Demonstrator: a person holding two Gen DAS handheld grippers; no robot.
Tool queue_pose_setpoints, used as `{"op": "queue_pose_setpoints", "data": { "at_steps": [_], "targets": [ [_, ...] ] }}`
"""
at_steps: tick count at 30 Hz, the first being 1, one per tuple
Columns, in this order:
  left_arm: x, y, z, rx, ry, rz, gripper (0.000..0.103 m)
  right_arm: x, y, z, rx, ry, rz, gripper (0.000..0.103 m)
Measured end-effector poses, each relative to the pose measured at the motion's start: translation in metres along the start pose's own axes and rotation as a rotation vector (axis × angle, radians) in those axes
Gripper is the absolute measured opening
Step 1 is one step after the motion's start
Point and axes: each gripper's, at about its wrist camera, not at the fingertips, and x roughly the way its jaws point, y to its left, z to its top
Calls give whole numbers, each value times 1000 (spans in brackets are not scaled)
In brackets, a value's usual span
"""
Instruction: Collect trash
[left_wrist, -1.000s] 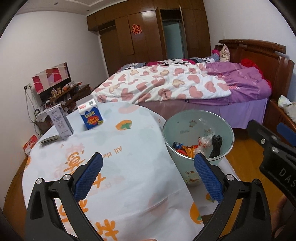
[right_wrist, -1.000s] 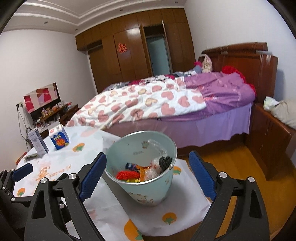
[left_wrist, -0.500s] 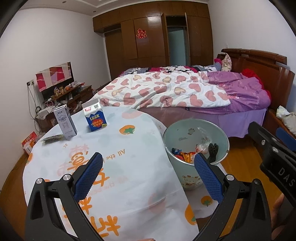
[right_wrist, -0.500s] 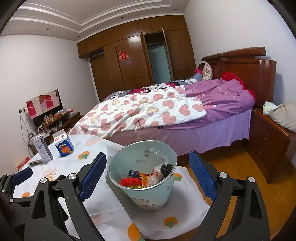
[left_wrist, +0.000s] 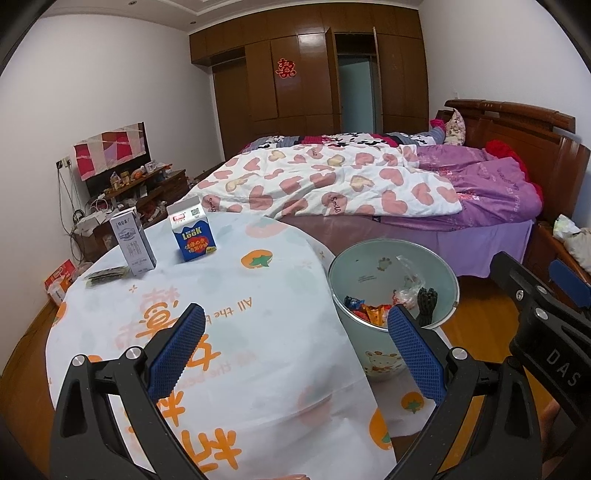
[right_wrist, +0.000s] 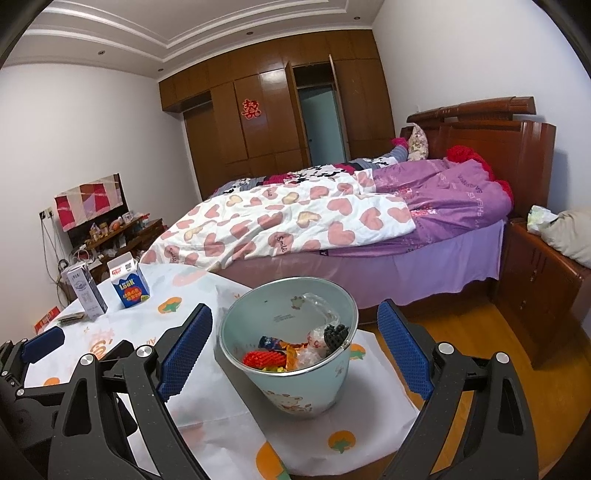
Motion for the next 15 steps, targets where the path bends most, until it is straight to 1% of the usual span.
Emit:
{"op": "queue_pose_setpoints", "data": {
  "at_steps": [15],
  "targets": [
    [-1,1,1,-10,-6,13,97,1,3,-1,-3,0,4,90]
  ]
}}
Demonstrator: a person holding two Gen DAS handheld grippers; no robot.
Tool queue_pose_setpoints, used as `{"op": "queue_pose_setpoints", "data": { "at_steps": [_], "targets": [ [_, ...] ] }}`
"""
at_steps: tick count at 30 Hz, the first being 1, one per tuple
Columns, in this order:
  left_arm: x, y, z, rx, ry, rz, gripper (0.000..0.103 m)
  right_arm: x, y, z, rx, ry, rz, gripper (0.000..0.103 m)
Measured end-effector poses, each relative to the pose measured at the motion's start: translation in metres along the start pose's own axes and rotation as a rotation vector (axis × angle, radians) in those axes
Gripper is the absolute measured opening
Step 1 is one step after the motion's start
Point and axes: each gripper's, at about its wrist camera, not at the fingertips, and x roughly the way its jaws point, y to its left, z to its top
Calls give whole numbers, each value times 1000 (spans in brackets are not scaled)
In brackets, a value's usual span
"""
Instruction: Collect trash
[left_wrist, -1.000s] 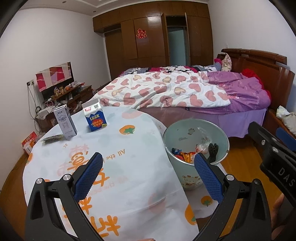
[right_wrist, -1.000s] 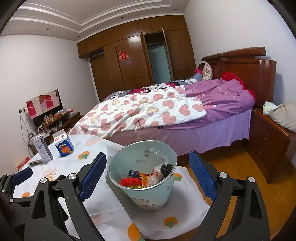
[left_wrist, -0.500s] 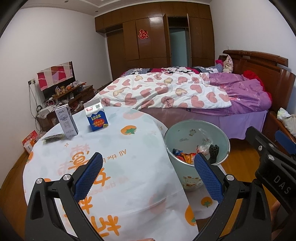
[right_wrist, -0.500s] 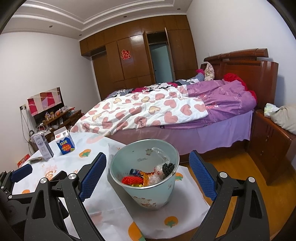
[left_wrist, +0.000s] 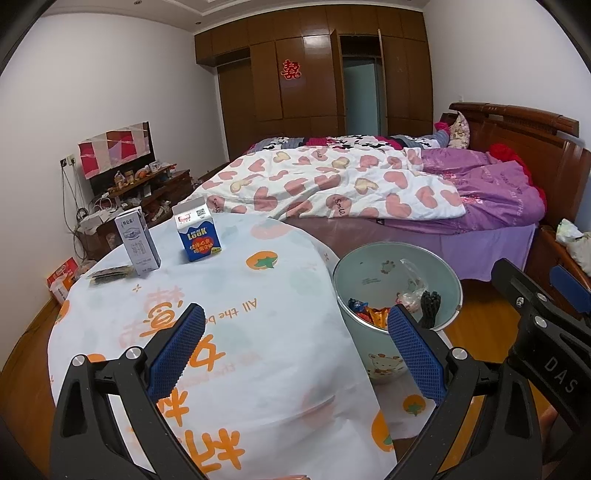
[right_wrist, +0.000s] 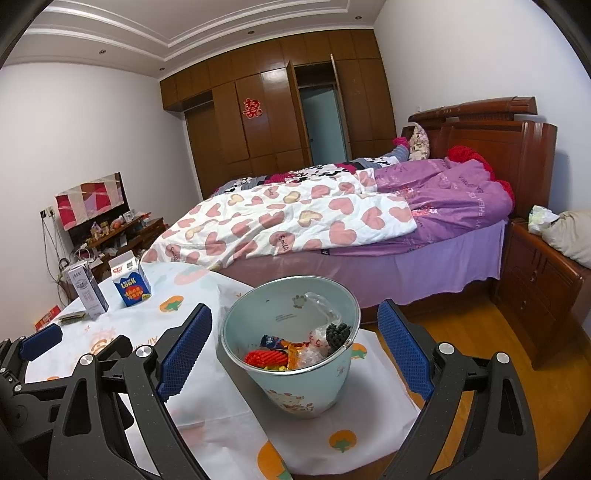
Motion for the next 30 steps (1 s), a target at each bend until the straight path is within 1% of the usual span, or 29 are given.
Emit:
{"op": "queue_pose_setpoints", "data": {
  "at_steps": [18,24,30],
  "targets": [
    [2,2,-2,-9,8,8,97,0,0,-1,5,-4,-2,90],
    [2,3,-1,-14,4,23,97,-1,-4,-1,17,-8,-9,90],
    [0,1,0,-1,-10,53,97,-4,-5,0,20,-13,-10,91]
  ]
}}
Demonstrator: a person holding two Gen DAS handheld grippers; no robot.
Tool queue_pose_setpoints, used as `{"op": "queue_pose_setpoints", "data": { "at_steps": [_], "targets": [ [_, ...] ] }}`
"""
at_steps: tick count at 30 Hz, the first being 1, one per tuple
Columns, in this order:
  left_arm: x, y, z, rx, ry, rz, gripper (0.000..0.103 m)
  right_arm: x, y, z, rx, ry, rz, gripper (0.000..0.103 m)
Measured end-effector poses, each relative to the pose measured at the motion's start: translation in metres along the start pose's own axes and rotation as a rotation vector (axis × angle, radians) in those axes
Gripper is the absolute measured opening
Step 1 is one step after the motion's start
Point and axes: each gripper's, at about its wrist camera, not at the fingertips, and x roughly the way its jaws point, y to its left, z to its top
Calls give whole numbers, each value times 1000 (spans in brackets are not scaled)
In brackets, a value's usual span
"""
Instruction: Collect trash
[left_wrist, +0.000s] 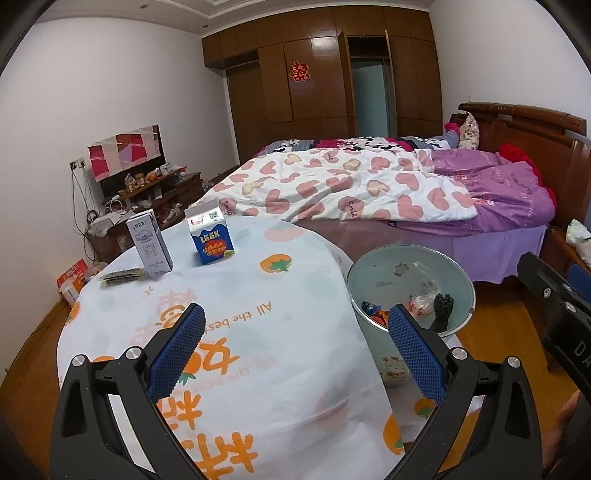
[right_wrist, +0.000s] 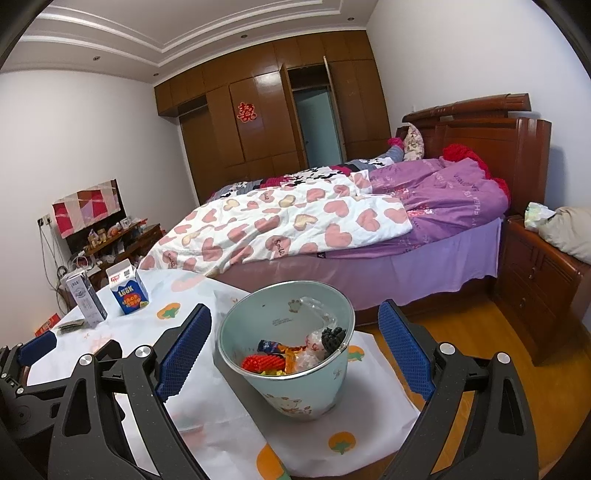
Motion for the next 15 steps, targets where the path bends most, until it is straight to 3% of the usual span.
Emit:
{"op": "queue_pose_setpoints", "data": {
  "at_steps": [15],
  "targets": [
    [10,8,-1,-29,43,-9,95,5,-4,0,15,35,-11,91]
  ]
}}
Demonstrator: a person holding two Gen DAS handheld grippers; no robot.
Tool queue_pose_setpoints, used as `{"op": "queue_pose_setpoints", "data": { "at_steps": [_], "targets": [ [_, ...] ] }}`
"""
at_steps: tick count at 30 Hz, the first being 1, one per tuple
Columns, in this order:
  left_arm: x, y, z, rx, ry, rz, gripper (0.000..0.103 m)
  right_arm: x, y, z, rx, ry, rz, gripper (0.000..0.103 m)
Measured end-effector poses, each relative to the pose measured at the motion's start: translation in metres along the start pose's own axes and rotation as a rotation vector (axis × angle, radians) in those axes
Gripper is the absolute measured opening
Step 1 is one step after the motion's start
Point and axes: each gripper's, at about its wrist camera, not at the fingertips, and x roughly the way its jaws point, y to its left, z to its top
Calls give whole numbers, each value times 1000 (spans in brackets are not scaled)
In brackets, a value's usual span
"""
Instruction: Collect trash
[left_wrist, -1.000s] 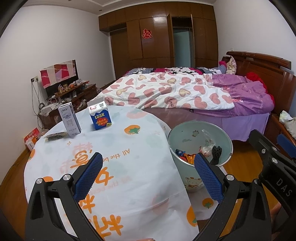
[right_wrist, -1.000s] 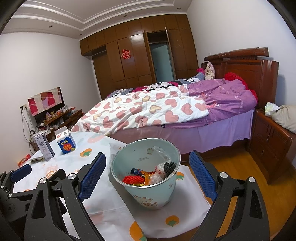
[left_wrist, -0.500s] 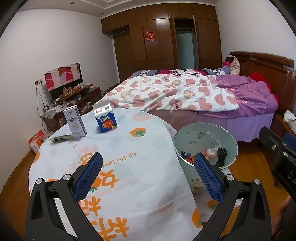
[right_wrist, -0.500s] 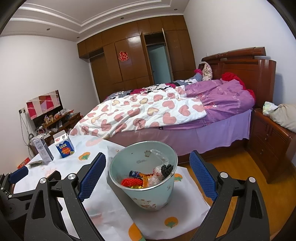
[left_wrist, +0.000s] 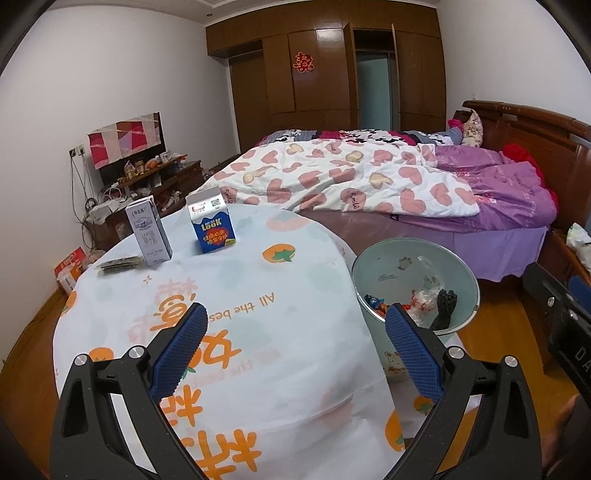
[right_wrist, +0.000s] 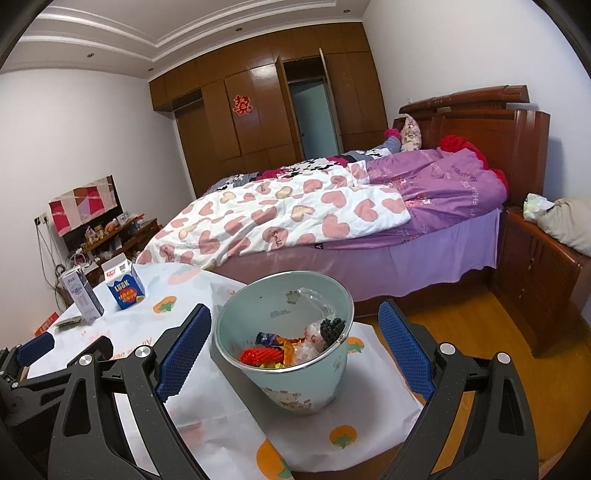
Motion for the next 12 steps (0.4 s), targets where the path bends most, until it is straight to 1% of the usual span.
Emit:
{"op": "queue_pose_setpoints", "data": {
  "at_steps": [12],
  "targets": [
    [3,4,-1,-18,12,22,97,4,-1,1,3,10,-3,91]
  ]
}}
